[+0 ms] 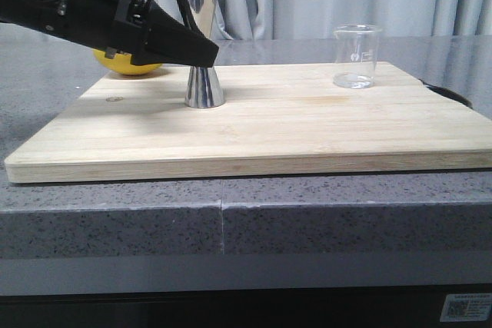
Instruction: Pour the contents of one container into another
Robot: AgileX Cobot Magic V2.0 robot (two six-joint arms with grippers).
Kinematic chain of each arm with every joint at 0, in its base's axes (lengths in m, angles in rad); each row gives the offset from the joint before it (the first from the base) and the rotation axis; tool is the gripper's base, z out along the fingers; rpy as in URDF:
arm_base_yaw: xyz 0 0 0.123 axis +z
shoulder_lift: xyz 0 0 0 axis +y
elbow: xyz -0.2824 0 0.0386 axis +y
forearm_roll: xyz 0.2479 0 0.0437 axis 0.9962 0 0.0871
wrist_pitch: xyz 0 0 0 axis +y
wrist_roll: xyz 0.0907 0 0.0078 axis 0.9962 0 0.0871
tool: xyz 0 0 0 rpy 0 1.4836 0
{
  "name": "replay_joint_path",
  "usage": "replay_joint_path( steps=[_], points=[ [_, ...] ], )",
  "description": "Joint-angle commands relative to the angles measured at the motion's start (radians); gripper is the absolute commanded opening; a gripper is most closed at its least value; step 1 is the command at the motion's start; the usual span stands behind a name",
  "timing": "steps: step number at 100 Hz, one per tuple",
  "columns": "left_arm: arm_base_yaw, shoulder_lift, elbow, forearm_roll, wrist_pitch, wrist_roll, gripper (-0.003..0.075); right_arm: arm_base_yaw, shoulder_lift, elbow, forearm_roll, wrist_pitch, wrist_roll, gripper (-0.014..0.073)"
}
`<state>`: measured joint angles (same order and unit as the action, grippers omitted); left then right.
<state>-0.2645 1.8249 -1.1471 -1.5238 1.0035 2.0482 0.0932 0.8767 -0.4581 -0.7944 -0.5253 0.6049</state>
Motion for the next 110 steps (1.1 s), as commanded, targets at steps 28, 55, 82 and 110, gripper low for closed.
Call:
replay_joint_path(
  steps=[28, 55, 82, 110],
  points=[
    [0.001, -0.039, -0.029, -0.057, 0.047, 0.003, -0.0008, -0.004, -0.013, -0.023, 0.017, -0.054, 0.002, 0.0533],
    [0.001, -0.039, -0.029, -0.057, 0.043, 0.003, -0.0006, -0.004, -0.013, -0.023, 0.017, -0.056, 0.006, 0.0533],
    [0.001, -0.039, -0.029, -0.057, 0.041, 0.003, 0.0028, -0.004, -0.013, -0.023, 0.017, -0.056, 0.006, 0.0533],
    [0.001, -0.039, -0.029, -0.057, 0.027, -0.023, 0.0179, -0.004, -0.013, -0.023, 0.017, -0.056, 0.008, 0.0533]
  ],
)
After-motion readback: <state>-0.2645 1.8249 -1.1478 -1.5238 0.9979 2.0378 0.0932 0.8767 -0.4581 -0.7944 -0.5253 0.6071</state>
